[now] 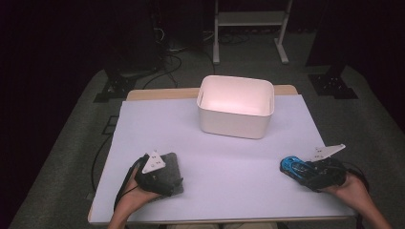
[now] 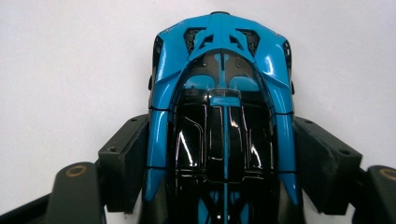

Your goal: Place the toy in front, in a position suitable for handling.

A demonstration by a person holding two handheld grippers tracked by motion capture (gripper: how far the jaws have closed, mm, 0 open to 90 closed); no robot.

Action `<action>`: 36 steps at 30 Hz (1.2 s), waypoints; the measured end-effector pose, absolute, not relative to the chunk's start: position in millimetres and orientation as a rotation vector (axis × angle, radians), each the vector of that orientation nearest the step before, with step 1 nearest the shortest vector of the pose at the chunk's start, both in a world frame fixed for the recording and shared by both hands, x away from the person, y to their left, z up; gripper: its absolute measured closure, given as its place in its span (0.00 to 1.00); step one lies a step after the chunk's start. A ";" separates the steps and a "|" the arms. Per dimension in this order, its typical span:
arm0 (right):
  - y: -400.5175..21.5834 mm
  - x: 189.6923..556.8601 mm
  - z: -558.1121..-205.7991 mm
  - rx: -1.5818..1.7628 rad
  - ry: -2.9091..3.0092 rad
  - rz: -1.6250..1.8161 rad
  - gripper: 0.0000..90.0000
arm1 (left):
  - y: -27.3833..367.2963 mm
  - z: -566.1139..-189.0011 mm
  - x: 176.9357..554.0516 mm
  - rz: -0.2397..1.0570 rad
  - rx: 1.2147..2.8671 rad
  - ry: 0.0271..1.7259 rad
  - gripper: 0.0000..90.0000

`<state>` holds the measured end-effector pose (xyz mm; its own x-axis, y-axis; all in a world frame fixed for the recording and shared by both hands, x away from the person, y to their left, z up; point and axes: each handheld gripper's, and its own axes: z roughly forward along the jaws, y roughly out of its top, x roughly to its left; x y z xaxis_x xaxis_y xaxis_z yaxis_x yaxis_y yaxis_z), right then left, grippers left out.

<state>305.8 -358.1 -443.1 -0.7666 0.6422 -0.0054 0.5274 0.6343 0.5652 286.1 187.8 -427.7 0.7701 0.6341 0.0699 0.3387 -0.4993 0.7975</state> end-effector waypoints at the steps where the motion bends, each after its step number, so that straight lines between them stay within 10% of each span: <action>1: -358.1 305.8 -443.1 0.961 2.649 0.818 0.28 | 187.8 -427.7 286.1 0.454 2.133 0.723 0.01; 36: -344.7 298.2 -416.1 0.883 2.663 0.910 0.30 | 190.7 -425.6 285.8 0.463 2.120 0.726 0.01</action>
